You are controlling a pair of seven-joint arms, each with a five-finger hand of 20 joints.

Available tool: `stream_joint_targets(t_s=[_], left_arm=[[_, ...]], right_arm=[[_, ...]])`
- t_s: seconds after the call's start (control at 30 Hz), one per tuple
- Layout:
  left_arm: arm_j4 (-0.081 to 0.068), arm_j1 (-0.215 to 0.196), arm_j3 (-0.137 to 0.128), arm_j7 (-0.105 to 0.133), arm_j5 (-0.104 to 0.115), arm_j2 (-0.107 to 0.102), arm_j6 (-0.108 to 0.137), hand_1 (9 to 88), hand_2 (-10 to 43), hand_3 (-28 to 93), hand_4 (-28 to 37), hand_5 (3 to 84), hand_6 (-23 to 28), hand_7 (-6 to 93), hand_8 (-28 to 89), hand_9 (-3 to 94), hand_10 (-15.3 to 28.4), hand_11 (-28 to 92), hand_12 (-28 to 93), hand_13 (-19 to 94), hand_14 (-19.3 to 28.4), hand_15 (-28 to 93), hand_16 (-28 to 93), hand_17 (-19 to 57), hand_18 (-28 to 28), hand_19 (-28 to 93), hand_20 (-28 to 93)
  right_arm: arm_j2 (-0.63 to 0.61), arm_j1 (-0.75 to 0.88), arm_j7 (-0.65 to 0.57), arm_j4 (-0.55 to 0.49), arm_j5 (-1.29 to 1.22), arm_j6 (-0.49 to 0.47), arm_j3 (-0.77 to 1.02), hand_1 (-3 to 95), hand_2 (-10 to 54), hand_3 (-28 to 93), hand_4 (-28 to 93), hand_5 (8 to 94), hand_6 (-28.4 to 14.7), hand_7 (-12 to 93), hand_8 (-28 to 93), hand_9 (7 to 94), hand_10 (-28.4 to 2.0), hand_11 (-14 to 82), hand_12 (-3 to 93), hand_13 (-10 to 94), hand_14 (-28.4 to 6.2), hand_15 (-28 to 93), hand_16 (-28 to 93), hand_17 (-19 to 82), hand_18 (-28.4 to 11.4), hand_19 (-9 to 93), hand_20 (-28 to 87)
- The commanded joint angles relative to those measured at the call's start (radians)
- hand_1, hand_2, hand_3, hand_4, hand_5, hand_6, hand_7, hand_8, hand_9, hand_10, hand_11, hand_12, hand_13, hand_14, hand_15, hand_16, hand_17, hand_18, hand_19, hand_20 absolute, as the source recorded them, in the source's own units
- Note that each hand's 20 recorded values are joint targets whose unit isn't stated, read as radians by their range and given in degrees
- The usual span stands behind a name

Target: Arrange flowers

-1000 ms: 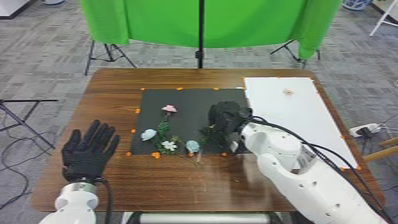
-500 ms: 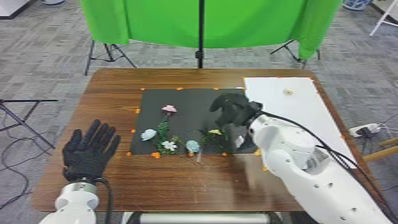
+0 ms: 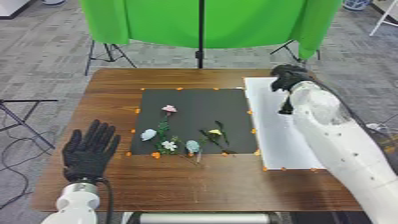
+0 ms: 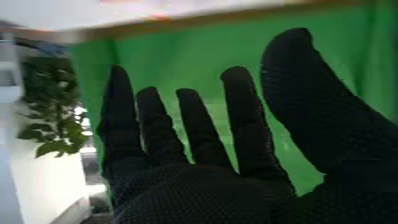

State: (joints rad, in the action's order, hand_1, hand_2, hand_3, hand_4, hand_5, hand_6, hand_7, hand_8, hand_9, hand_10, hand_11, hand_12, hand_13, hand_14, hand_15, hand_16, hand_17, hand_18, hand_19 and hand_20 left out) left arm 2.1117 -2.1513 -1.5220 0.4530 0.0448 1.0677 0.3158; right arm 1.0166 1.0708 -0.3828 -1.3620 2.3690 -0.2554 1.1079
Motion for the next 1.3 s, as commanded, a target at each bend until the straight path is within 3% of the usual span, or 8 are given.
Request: stream_joint_targets(t_s=[0.03,0.1,0.2,0.43,0.7,0.9,1.0,1.3], left_arm=[[-0.020,0.039,0.036,-0.023,-0.003,-0.014,-0.003,27.3,14.0,78,-28.3,48.6,10.3,12.9,-10,42.4,16.1,26,10,31,16.3,43,-9,-7.8,15.0,40,15],[-0.027,0.055,0.041,-0.030,-0.009,-0.018,-0.009,27.8,13.8,78,-28.3,48.7,10.4,12.8,-10,42.1,16.1,25,10,30,16.1,43,-9,-7.8,15.0,40,15],[-0.022,0.048,0.032,-0.034,-0.019,-0.023,-0.007,28.0,13.7,78,-28.3,48.7,10.4,12.9,-10,41.5,16.2,26,10,29,15.8,43,-9,-7.9,14.9,40,15],[-0.017,0.043,0.023,-0.031,-0.005,-0.024,0.015,28.0,13.6,78,-28.3,48.7,10.5,13.0,-10,41.3,16.1,26,10,29,16.0,43,-9,-7.9,14.9,40,15],[-0.020,0.037,0.026,-0.040,-0.004,-0.021,0.010,27.9,13.8,78,-28.3,49.0,10.7,13.4,-10,41.6,16.2,26,9,30,16.2,43,-9,-8.0,14.9,40,15],[-0.017,0.035,0.032,-0.041,0.001,-0.017,0.013,27.8,14.1,78,-28.3,49.1,10.7,13.5,-10,41.8,16.3,26,9,30,16.2,43,-9,-8.0,14.9,40,15],[-0.017,0.032,0.030,-0.041,0.001,-0.015,0.016,27.7,14.3,77,-28.3,49.2,10.8,13.4,-10,41.9,16.2,27,9,30,16.4,44,-9,-8.0,14.9,40,15],[-0.010,0.013,0.016,-0.029,-0.003,-0.017,0.009,27.2,14.7,78,-28.3,49.3,10.8,13.4,-10,42.0,16.3,27,9,30,16.4,44,-9,-8.1,14.9,40,15]], right_arm=[[0.033,0.017,-0.062,0.114,0.102,-0.010,0.066,44.9,-9.5,90,-28,39.8,1.0,20,-16,29.7,-14.4,8.5,11.5,25,-16.9,23,16,15,-21.0,67,28],[0.031,0.026,-0.070,0.126,0.095,-0.022,0.073,45.9,-9.5,90,-28,40.3,1.4,20,-17,30.6,-13.6,9.2,11.4,26,-16.1,25,16,16,-21.2,70,29],[0.044,0.054,-0.024,0.138,0.093,-0.025,0.100,47.2,-9.5,89,-28,42.4,2.2,21,-17,34.4,-11.7,11.0,11.2,33,-14.6,28,16,20,-21.3,73,30],[0.052,0.077,0.023,0.133,0.091,0.068,0.082,48.9,-9.5,83,-28,41.8,1.8,21,-17,36.7,-11.2,11.8,10.8,42,-11.0,35,14,25,-20.8,78,32],[0.058,0.080,0.072,0.144,0.093,0.121,0.058,48.0,-9.5,72,-28,55.4,1.9,22,-18,53.9,-11.6,14.8,13.1,53,-9.9,44,15,26,-21.2,82,34],[0.068,0.086,0.059,0.155,0.078,0.187,0.033,64.6,-9.5,47,-28,71.0,2.6,25,-7,73.7,-9.5,14.7,21.7,61,-8.1,43,22,27,-19.9,81,37],[0.060,0.096,0.075,0.143,0.090,0.212,0.027,63.3,-9.5,56,-28,79.2,3.2,27,-3,84.5,-8.9,6.8,33.1,66,-6.1,36,33,28,-19.1,79,38],[-0.051,0.197,0.116,-0.121,-0.064,0.330,-0.017,61.0,-9.5,62,-28,81.4,2.5,26,-3,86.7,-8.8,5.8,35.0,67,-5.4,34,37,28,-19.2,79,38]])
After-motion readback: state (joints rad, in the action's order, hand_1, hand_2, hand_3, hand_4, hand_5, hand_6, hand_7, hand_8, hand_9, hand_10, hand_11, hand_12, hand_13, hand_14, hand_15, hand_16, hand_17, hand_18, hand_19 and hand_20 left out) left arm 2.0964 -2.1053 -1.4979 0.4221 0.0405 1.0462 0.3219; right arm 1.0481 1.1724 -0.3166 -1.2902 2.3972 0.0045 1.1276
